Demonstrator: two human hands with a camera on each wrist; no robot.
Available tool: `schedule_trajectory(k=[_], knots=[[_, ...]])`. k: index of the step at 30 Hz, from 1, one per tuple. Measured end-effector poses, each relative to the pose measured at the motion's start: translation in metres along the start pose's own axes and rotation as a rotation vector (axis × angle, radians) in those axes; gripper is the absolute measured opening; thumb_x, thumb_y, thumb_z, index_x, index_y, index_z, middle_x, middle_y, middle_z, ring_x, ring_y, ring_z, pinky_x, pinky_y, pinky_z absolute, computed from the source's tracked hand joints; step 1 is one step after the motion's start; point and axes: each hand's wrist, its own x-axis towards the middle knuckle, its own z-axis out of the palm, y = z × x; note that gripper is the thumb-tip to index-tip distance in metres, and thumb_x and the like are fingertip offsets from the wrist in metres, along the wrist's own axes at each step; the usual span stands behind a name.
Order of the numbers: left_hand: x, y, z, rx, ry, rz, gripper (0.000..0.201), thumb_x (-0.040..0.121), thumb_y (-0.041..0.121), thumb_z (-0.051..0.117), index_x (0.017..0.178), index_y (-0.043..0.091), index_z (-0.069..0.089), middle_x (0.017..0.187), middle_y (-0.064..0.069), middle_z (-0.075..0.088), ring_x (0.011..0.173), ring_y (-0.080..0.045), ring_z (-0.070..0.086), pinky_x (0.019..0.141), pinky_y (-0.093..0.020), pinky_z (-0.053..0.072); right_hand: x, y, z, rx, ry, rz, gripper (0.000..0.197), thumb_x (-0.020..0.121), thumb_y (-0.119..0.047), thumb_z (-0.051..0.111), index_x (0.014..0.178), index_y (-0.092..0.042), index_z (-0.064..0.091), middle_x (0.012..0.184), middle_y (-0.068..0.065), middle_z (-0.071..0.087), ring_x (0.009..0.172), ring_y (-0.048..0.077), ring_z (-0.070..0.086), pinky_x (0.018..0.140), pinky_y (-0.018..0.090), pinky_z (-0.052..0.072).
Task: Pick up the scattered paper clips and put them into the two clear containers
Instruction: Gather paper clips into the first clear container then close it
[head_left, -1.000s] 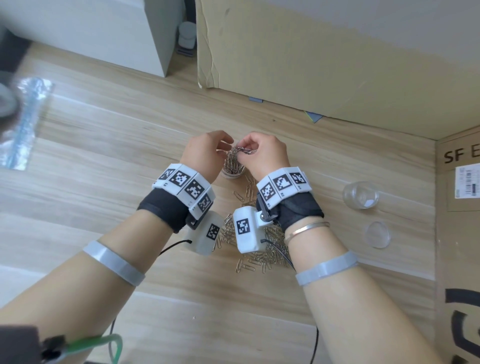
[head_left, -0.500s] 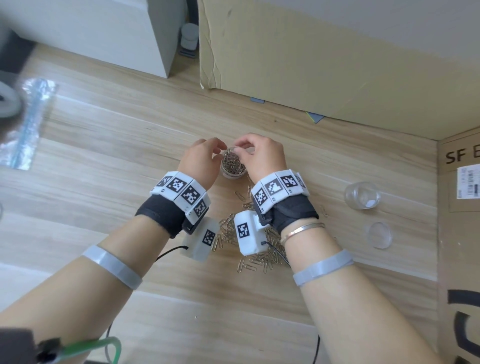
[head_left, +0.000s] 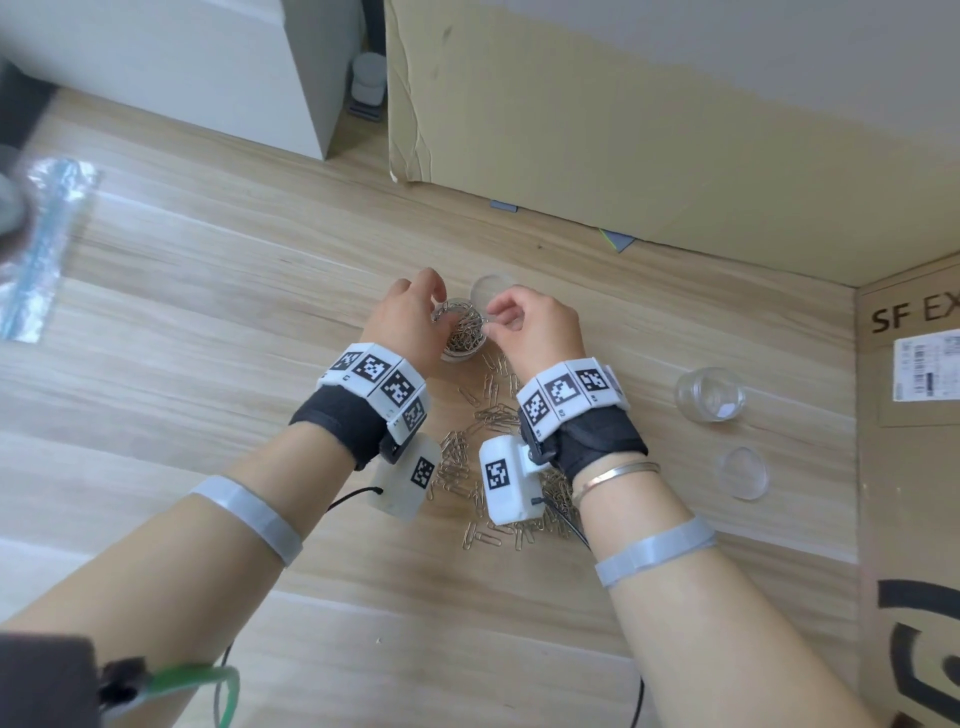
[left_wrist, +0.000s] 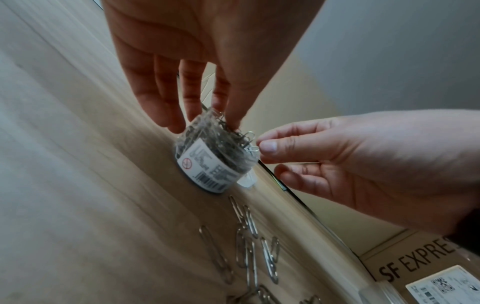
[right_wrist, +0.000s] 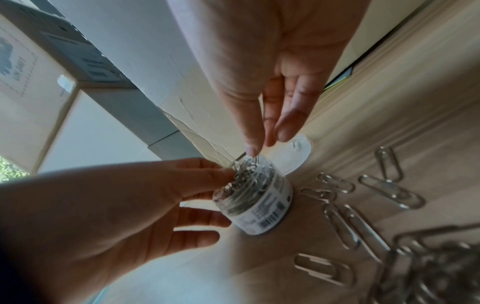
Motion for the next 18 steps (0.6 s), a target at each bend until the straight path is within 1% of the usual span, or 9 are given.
schedule_trajectory(k=[3,4,6,8,12,14,15,17,18], knots=[[0.004,-0.003,0.002,-0.002,0.010,0.007,0.020,0.090,0.011,0.049,0.109,0.012,0.049,0.114,-0.013,0.057,0.091,-0.030,0.058,0.070,-0.030,0.038,0.000,0.002,0.002,-0.021,-0.015,0.007,0.011,0.083,-0.016,0.067,0.094,-0.019,0.068,0.085,-0.006,0.068,0.074,0.007,0.055,0.078,0.026,0.050],[0.005,-0.004,0.001,-0.009,0.002,0.007,0.020,0.090,0.011,0.048,0.110,0.012,0.050,0.114,-0.012,0.057,0.088,-0.028,0.056,0.071,-0.030,0.038,0.001,0.003,0.002,-0.032,-0.015,0.013,0.011,0.084,-0.016,0.066,0.094,-0.020,0.068,0.084,-0.007,0.066,0.075,0.007,0.055,0.076,0.024,0.049],[0.004,-0.005,0.000,-0.026,-0.010,0.009,0.021,0.093,0.016,0.045,0.113,0.011,0.050,0.115,-0.012,0.056,0.084,-0.023,0.053,0.073,-0.031,0.040,0.001,0.009,-0.001,-0.069,-0.017,0.053,0.009,0.086,-0.017,0.064,0.093,-0.020,0.067,0.088,-0.006,0.068,0.076,0.008,0.056,0.073,0.022,0.046],[0.003,-0.006,-0.001,-0.044,-0.018,0.017,0.026,0.095,0.022,0.042,0.118,0.012,0.050,0.118,-0.013,0.056,0.092,-0.026,0.055,0.081,-0.034,0.044,-0.001,0.019,-0.004,-0.120,-0.033,0.105,0.009,0.084,-0.019,0.066,0.092,-0.020,0.065,0.095,-0.004,0.069,0.078,0.010,0.057,0.074,0.024,0.047],[-0.002,-0.006,0.000,-0.079,-0.085,0.021,0.039,0.096,0.034,0.041,0.133,0.025,0.043,0.129,-0.012,0.049,0.114,-0.028,0.053,0.097,-0.035,0.041,-0.006,0.028,0.000,-0.190,-0.051,0.128,0.029,0.074,-0.030,0.077,0.097,-0.019,0.062,0.103,0.001,0.063,0.088,0.015,0.058,0.076,0.025,0.044],[-0.002,-0.006,0.002,-0.084,-0.102,0.021,0.041,0.095,0.034,0.043,0.136,0.030,0.041,0.134,-0.011,0.046,0.120,-0.027,0.050,0.101,-0.034,0.039,-0.009,0.027,0.002,-0.229,-0.101,0.137,0.044,0.068,-0.037,0.080,0.101,-0.018,0.059,0.107,0.001,0.061,0.093,0.016,0.056,0.076,0.024,0.041],[-0.001,-0.006,0.003,-0.083,-0.108,0.027,0.042,0.095,0.033,0.044,0.136,0.031,0.041,0.136,-0.010,0.044,0.122,-0.026,0.048,0.102,-0.034,0.038,-0.011,0.026,0.002,-0.242,-0.136,0.138,0.051,0.065,-0.038,0.081,0.105,-0.017,0.056,0.110,0.001,0.058,0.092,0.015,0.053,0.075,0.023,0.038],[0.000,-0.007,0.005,-0.065,-0.125,0.043,0.042,0.094,0.031,0.047,0.136,0.032,0.042,0.137,-0.008,0.043,0.123,-0.024,0.048,0.102,-0.032,0.038,-0.015,0.024,0.005,-0.244,-0.189,0.135,0.059,0.063,-0.034,0.083,0.110,-0.015,0.052,0.114,0.002,0.050,0.088,0.014,0.046,0.073,0.021,0.033],[0.000,-0.008,0.006,-0.054,-0.127,0.053,0.042,0.094,0.029,0.048,0.136,0.032,0.042,0.137,-0.008,0.043,0.122,-0.024,0.048,0.101,-0.032,0.039,-0.017,0.023,0.007,-0.259,-0.199,0.118,0.059,0.063,-0.032,0.084,0.110,-0.015,0.051,0.115,0.002,0.048,0.089,0.015,0.047,0.073,0.022,0.034]])
